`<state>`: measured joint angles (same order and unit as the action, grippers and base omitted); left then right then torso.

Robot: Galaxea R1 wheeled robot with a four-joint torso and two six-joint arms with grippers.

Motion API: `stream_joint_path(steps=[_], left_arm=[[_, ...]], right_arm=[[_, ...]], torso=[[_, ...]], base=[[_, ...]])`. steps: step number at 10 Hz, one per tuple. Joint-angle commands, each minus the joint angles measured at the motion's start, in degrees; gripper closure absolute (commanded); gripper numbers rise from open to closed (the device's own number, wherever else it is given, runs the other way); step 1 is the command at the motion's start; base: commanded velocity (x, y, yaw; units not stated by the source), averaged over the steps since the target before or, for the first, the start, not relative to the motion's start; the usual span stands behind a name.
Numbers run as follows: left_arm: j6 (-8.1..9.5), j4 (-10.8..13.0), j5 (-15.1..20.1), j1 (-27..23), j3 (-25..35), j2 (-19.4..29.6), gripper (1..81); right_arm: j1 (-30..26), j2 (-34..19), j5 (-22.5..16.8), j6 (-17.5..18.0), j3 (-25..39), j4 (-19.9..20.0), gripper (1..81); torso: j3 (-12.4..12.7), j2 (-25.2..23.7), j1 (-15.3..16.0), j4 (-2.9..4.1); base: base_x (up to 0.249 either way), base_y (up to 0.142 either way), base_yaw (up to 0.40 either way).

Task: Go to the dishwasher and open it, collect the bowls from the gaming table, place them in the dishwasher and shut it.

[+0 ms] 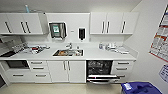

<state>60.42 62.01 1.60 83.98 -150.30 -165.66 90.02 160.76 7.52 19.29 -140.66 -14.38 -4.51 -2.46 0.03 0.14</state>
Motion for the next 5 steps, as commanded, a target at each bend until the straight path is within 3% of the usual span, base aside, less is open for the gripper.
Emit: stream_joint_path(steps=[1, 4, 5], left_arm=[[0.05, 0.65, 2.45, -2.81, 0.0, 0.59, 81.1], [0.05, 0.65, 2.45, -2.72, 0.0, 0.59, 81.1], [0.05, 0.56, 2.45, -2.72, 0.0, 0.59, 81.1]], right_arm=[[-2.07, -1.03, -2.51, 0.05, 0.13, -0.12, 81.1], [-1.99, -1.03, -2.51, 0.05, 0.04, -0.12, 81.1], [-2.07, -0.94, -2.51, 0.05, -0.22, -0.2, 81.1]], torso=[[0.0, 0.0, 0.0, 0.0], [0.0, 0.0, 0.0, 0.0], [0.0, 0.0, 0.0, 0.0]], base=[[0.158, -0.063, 0.0], [0.157, -0.063, 0.0], [0.153, 0.0, 0.0]])
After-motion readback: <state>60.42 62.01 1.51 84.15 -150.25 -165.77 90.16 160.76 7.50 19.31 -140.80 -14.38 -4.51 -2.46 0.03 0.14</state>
